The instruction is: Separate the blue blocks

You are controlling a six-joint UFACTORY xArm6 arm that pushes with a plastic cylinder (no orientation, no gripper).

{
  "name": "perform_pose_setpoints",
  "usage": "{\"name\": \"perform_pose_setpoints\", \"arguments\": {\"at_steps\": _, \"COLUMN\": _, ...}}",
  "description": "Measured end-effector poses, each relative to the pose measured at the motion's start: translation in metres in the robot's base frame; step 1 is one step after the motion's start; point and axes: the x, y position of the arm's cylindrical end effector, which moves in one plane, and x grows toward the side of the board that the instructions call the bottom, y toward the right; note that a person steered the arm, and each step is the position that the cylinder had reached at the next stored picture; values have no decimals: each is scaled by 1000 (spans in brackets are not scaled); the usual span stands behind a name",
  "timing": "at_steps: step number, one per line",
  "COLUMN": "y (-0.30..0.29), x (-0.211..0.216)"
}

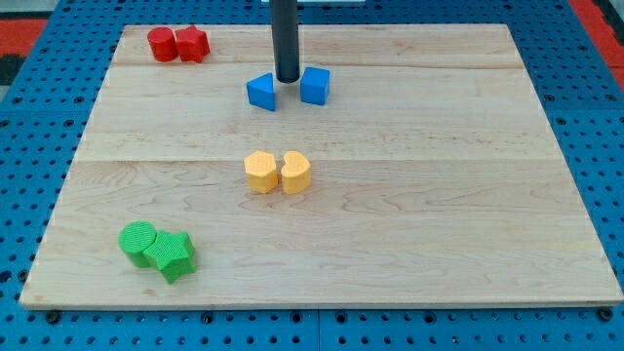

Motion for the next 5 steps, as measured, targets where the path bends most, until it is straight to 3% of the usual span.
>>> {"name": "perform_pose_setpoints", "arguments": {"at_steps": 1, "y": 44, "x": 23}}
{"name": "perform_pose_setpoints", "arguments": {"at_steps": 3, "y": 56, "x": 45}}
{"name": "perform_pose_setpoints", "arguments": {"at_steps": 4, "y": 67, "x": 89}}
{"name": "perform_pose_setpoints", "arguments": {"at_steps": 5, "y": 82, "x": 77}}
